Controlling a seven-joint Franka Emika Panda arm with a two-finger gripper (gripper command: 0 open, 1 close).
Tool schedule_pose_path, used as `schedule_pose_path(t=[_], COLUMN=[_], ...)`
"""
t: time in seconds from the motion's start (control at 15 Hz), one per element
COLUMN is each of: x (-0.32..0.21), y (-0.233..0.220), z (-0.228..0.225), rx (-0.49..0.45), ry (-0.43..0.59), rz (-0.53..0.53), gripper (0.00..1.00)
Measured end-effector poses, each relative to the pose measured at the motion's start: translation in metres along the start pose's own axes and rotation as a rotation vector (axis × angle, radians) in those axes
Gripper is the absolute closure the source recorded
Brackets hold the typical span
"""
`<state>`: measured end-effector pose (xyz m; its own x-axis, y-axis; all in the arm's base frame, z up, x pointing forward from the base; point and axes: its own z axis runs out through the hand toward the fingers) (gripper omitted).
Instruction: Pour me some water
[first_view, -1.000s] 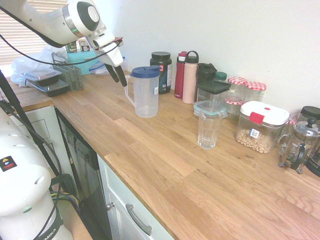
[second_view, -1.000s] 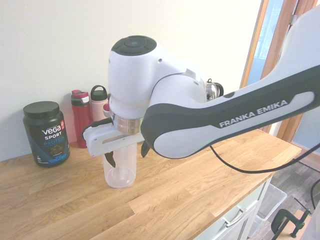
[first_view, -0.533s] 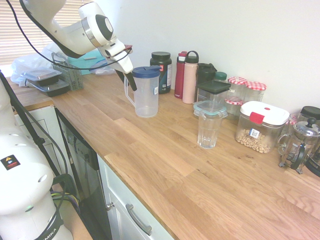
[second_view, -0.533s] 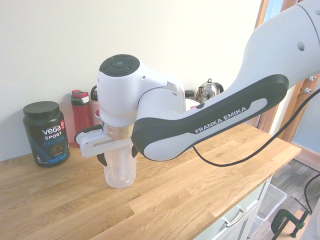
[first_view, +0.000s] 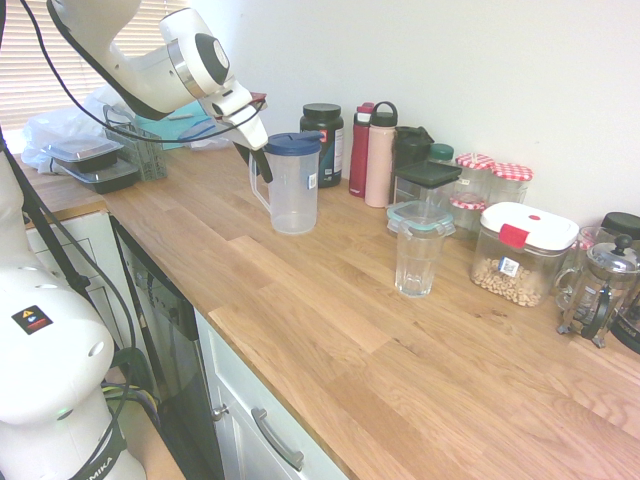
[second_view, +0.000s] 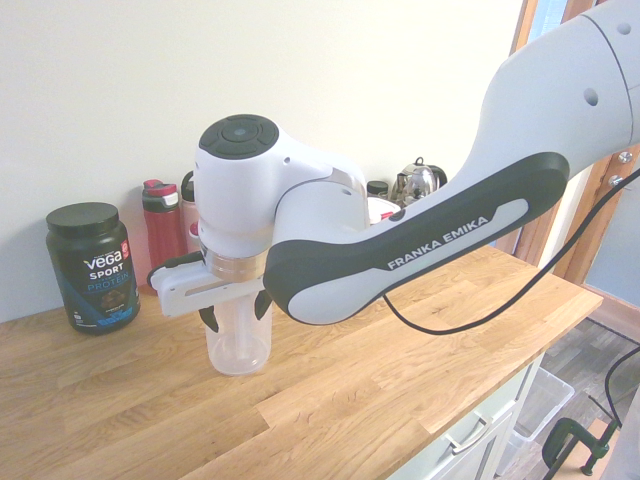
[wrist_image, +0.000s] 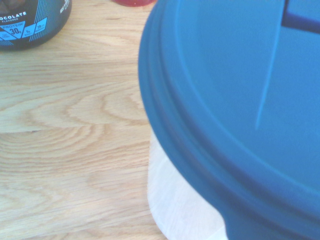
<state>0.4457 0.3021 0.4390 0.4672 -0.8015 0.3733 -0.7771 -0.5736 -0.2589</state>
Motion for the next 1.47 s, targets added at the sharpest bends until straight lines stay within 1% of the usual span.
schedule_pose_path(t=[0.4,1.0,1.13,1.27,1.4,1.47], x=[-0.004,0.001,0.004,0.008,0.011,0.014], y=[0.012,0.024,0.025,0.031,0.047,0.058], z=[0.004,-0.004,-0.015,-0.037,-0.059,-0.067], rx=[0.005,0.022,0.041,0.073,0.095,0.100], ry=[-0.002,0.008,0.016,0.026,0.022,0.010], rz=[0.007,0.017,0.011,0.007,-0.010,-0.035], gripper=[1.00,1.00,1.00,1.00,1.00,1.00])
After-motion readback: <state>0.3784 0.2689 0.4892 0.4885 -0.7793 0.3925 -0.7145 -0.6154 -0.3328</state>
